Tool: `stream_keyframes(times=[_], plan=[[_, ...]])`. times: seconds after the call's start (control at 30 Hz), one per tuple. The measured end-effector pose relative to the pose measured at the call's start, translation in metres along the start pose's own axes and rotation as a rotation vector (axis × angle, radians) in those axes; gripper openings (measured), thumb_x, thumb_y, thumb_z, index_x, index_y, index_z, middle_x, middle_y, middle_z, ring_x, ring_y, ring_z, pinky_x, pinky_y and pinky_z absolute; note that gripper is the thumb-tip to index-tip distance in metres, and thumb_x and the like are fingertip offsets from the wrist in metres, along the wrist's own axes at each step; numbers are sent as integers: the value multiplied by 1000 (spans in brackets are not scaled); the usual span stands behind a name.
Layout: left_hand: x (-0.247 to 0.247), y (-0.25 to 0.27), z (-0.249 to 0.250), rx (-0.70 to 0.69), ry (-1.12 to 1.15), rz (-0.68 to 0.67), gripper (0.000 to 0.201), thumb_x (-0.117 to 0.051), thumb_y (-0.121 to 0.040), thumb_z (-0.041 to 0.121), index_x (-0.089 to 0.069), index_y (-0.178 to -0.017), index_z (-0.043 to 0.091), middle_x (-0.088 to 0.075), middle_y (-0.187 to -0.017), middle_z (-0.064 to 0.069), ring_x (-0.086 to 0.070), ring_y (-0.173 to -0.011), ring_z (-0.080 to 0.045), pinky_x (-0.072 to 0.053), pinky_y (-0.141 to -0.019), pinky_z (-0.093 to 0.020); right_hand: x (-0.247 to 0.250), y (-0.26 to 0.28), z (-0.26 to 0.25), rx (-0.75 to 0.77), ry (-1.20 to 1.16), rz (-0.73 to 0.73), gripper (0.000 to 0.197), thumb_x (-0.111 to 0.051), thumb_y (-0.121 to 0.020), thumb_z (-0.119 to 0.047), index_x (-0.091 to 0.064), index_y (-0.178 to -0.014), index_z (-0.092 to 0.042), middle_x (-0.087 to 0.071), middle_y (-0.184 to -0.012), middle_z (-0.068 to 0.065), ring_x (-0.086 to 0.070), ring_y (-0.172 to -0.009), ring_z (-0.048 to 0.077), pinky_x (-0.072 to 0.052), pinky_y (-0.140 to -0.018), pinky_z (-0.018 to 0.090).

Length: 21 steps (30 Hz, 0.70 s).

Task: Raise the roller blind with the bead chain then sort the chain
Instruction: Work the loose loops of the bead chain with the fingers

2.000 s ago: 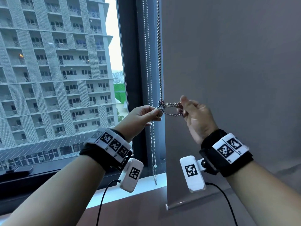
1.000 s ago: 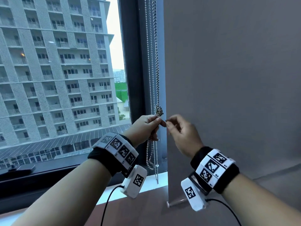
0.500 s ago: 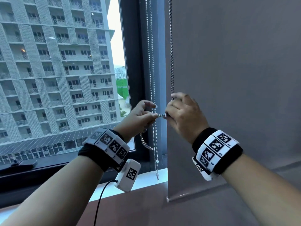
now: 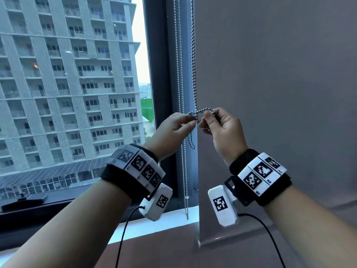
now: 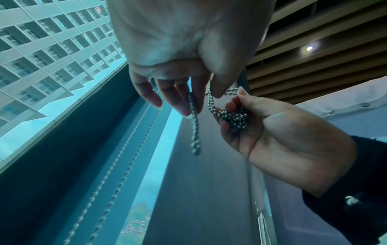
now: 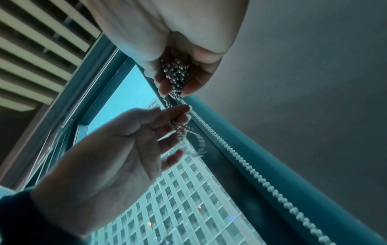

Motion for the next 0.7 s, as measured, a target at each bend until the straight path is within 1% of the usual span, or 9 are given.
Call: stream_keyframes(times=[0.1, 0.17, 0.23, 0.27, 0.37, 0.47, 0.53, 0.63, 0.7], plan=[[-6, 1, 9, 49, 234, 24, 29, -55, -90, 24, -66, -108, 4, -69, -102, -16, -63, -90, -17, -49, -89, -34, -3, 0, 2, -137, -249, 20, 23, -49, -95, -19, -57, -73, -17, -63, -68, -5, -62, -63, 8, -50, -59, 19], [-9, 1, 15, 49, 324, 102, 23, -61, -87, 19, -66, -99, 0, -70, -93, -16, -64, -82, -17, -51, -83, -34, -3, 0, 4, -205, -336, 26, 20, -51, -94, -19, -57, -75, -18, -64, -71, -1, -63, -64, 12, -49, -57, 21], [-10, -1, 16, 52, 326, 169, 26, -65, -82, 23, -64, -88, -3, -68, -81, -16, -62, -73, -19, -50, -73, -36, -1, 0, 5, -226, -353, 50, 11, -55, -92, -17, -53, -82, -20, -64, -74, 2, -64, -64, 15, -50, -57, 25], [-10, -1, 16, 65, 321, 176, 27, -64, -83, 23, -62, -86, -4, -66, -78, -14, -60, -70, -19, -49, -70, -35, 1, 0, 5, -215, -343, 59, 14, -57, -90, -14, -48, -86, -23, -63, -75, 3, -65, -63, 17, -50, -56, 26], [-12, -2, 16, 150, 341, 114, 20, -55, -91, 20, -60, -88, 0, -64, -77, -6, -59, -71, -16, -46, -70, -31, 7, -1, 2, -58, -158, 64, 31, -58, -88, -7, -40, -83, -32, -60, -79, 5, -64, -63, 23, -52, -55, 30], [-15, -1, 18, 198, 329, 46, 16, -49, -94, 21, -57, -82, 14, -62, -79, 0, -59, -71, -10, -42, -65, -24, 12, 0, -8, 263, 298, 91, 27, -49, -84, -1, -56, -77, -26, -57, -83, 4, -59, -67, 21, -50, -63, 30], [-16, 0, 20, 204, 357, 32, 16, -48, -95, 20, -56, -84, 12, -61, -82, -3, -59, -70, -11, -43, -61, -18, 14, 2, -13, 363, 491, 95, 22, -49, -86, -6, -69, -88, -16, -58, -87, 4, -58, -74, 17, -49, -70, 26], [-17, 2, 26, 200, 384, -9, 18, -45, -96, 21, -54, -86, 8, -55, -77, -4, -54, -62, -8, -43, -62, -17, 14, 1, -12, 278, 604, 11, 28, -49, -91, -14, -69, -109, -20, -52, -87, 0, -55, -77, 16, -45, -72, 25], [-19, 3, 28, 219, 441, -46, 17, -43, -97, 18, -52, -86, 8, -49, -73, -2, -47, -57, -9, -41, -59, -20, 10, 0, -9, 189, 564, -70, 28, -45, -93, -16, -67, -112, -18, -49, -89, 0, -54, -80, 17, -45, -76, 26]])
Point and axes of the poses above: each hand's wrist, its own y-axis away from the middle knuckle, its own x-axis out of the back of the hand, z = x × y, the point moved 3 cm from there along -y, towards the middle knuckle
